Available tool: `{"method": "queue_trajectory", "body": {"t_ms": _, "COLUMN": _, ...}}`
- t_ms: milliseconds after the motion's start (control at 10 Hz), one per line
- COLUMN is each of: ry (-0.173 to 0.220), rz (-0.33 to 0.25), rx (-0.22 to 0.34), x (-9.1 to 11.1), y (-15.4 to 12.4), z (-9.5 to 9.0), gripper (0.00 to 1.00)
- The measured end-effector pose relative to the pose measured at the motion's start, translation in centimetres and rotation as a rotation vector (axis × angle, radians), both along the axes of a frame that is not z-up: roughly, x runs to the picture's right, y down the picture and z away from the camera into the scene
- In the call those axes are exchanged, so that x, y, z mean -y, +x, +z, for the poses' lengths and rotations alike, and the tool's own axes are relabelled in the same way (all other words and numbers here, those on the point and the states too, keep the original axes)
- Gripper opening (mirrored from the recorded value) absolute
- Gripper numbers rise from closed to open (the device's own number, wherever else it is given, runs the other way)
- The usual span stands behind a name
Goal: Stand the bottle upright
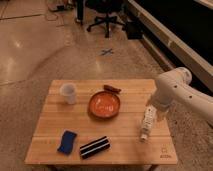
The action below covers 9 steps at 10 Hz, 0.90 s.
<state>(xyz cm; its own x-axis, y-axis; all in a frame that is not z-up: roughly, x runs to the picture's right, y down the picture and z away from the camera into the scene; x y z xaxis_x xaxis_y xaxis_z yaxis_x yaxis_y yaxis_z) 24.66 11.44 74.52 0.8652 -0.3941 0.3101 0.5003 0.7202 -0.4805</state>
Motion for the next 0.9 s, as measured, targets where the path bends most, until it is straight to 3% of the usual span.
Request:
{"method": "queue_trajectory", "body": {"t_ms": 300, "ry": -0.054, "rz": -0.125, "rx": 0.129, "x": -1.4, "y": 0.2, "z": 1.7, "gripper": 0.65}}
{"method": "queue_trajectory", "body": {"t_ms": 600, "ry": -0.085, "rz": -0.210, "rx": 0.222, "x": -3.2, "y": 0.7, "z": 3.4, "gripper": 0.65}}
{"method": "queue_trajectory", "body": {"t_ms": 900, "ry": -0.100, "rz": -0.247, "rx": 0.295, "x": -4.7, "y": 0.7, "z": 4.7, "gripper": 0.65}}
